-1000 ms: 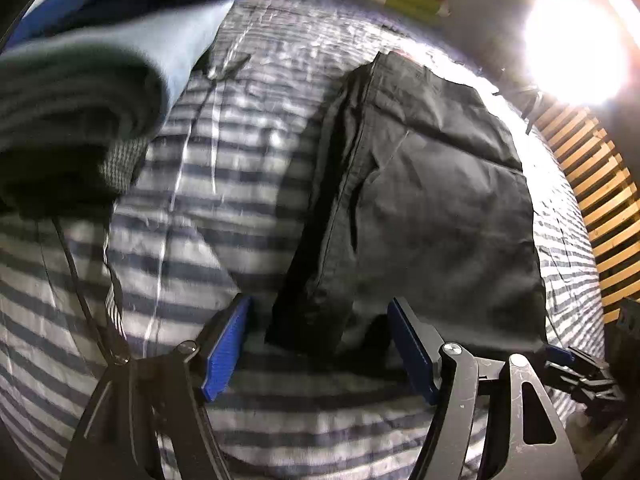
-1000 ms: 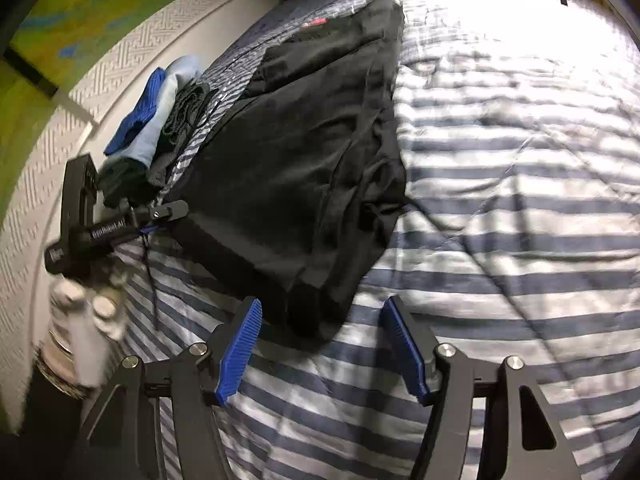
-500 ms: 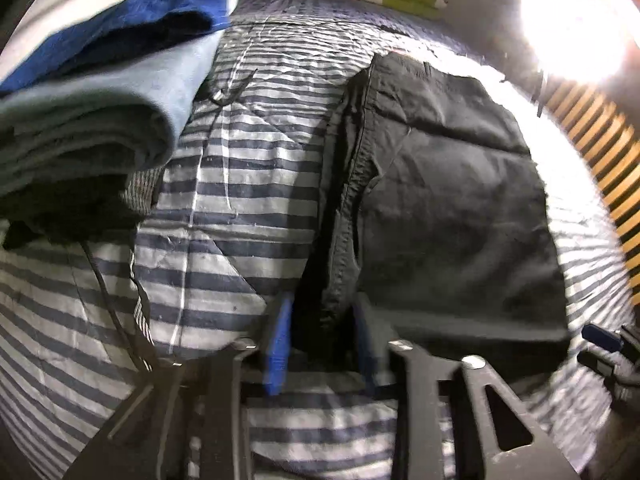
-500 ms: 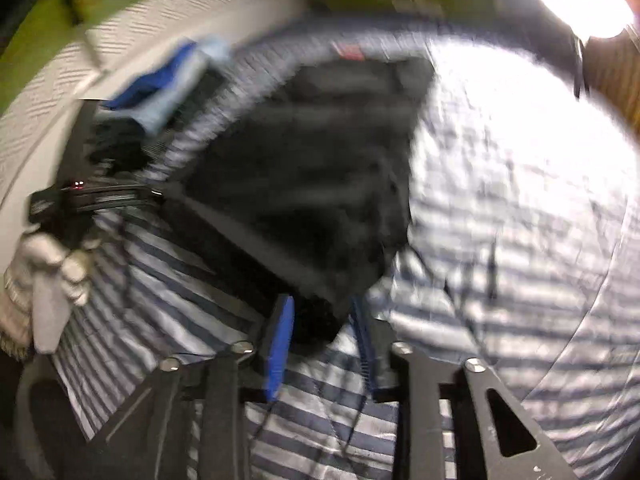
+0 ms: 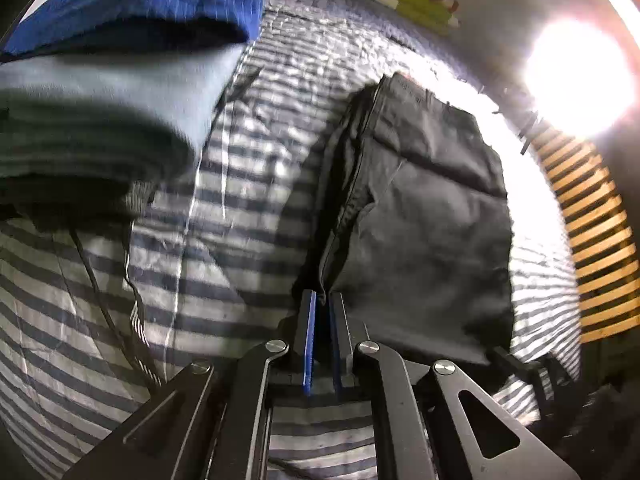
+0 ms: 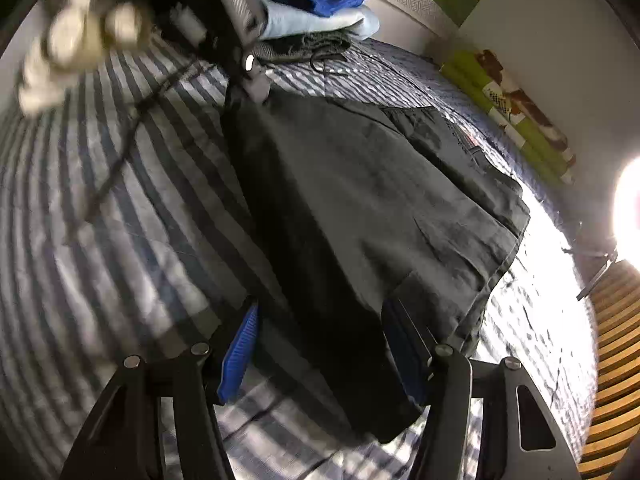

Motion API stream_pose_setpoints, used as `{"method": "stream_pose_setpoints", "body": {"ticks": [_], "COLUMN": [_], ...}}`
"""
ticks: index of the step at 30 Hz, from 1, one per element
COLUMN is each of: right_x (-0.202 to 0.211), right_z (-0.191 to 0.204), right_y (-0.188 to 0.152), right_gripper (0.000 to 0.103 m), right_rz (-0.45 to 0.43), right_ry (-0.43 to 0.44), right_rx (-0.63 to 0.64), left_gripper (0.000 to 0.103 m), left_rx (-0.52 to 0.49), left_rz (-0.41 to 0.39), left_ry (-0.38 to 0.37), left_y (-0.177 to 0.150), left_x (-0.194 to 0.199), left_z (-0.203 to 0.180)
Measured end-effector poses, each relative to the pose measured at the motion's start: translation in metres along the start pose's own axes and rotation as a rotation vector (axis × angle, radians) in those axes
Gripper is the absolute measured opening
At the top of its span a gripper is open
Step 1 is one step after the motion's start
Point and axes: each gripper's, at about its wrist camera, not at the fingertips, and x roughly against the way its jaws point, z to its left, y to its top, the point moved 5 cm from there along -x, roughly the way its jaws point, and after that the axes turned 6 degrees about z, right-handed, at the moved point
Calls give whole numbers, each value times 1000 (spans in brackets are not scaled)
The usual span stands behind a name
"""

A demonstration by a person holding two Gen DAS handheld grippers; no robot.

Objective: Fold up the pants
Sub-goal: 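Grasp the folded trousers with the right tool and fold them again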

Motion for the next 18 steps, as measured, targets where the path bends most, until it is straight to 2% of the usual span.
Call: {"method": "stream_pose_setpoints", "body": {"ticks": [2, 3, 4, 5, 7, 9, 11, 13, 15, 18], "right_x": [-1, -2, -4, -7, -5, 2, 9, 15, 20, 24], "right_z": [1, -1, -3, -8, -14, -23, -25, -24, -23, -25], "right_y": [3, 4, 5, 5, 8, 11, 14, 18, 21, 26], "right_gripper": [57, 46, 23, 15, 6, 5, 4, 4, 4, 4], "right_rz": [-13, 9, 26, 52, 60, 51, 36, 21, 7, -6], "right_ry": [-8, -31, -29, -23, 25, 72, 83, 84, 84, 92], "right_rx": [15, -16, -20, -32, -59, -81, -70, -49, -27, -21], "left_gripper": [5, 5, 5, 6, 9, 20, 20, 20, 20, 20], "left_rx": [-12, -19, -32, -49, -75, -85, -138, -224, -283, -450], "left_rz": [-12, -14, -18, -19, -22, -29, -92, -135, -136, -55], "left_ry": [-2, 1, 9, 12, 26, 50, 90, 65, 57, 52], "left_y": [6, 7, 8, 8, 7, 8, 16, 32, 47, 69], "left_x": [6, 7, 8, 10, 13, 20, 36, 51, 50, 19], "left_z": [-5, -7, -10, -13, -17, -17, -24, -42, -58, -90]}}
